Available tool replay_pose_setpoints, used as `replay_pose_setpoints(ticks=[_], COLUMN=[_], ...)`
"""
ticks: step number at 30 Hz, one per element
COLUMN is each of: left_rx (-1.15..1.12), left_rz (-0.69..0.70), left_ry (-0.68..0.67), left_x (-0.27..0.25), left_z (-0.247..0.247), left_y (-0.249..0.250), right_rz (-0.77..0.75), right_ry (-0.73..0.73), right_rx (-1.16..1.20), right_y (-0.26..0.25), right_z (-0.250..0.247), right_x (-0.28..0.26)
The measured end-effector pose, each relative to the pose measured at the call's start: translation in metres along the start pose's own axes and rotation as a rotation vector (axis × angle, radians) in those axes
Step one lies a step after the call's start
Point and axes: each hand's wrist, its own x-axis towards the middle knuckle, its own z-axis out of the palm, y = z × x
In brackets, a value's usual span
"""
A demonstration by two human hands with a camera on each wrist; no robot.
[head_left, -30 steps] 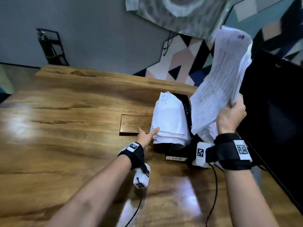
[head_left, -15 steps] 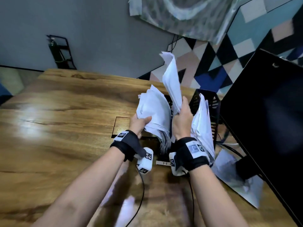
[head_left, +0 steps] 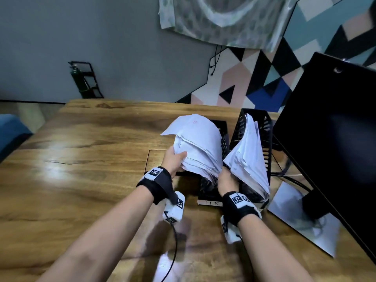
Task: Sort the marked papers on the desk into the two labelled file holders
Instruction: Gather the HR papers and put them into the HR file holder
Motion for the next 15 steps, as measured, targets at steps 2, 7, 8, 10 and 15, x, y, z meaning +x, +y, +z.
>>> replay_pose_setpoints(ticks=[2, 7, 8, 10, 15], left_rx=[0.021, 0.061, 0.058, 0.06, 0.079], left_rz=[0.015, 0.032, 0.03, 0.028, -0.01], left_ry=[0.004, -0.003, 0.0, -0.002, -0.006], left_x=[0.002, 0.004, 0.004, 0.005, 0.008], left_z=[-0.001, -0.005, -0.006, -0.009, -0.014], left_y=[0.004, 0.012, 0.013, 0.015, 0.012], right_rz=[0.038, 0.142, 0.141, 0.115, -0.085], right_ry=[-0.022, -0.111, -0.109, -0.135, 0.003], right_rx=[0.032, -0.056, -0.104, -0.167, -0.084], right_y=[-0.004, -0.007, -0.008, -0.01, -0.038], right_z=[-0.003, -0.01, -0.01, -0.01, -0.01], right_x=[0.001, -0.002, -0.003, -0.004, -0.005])
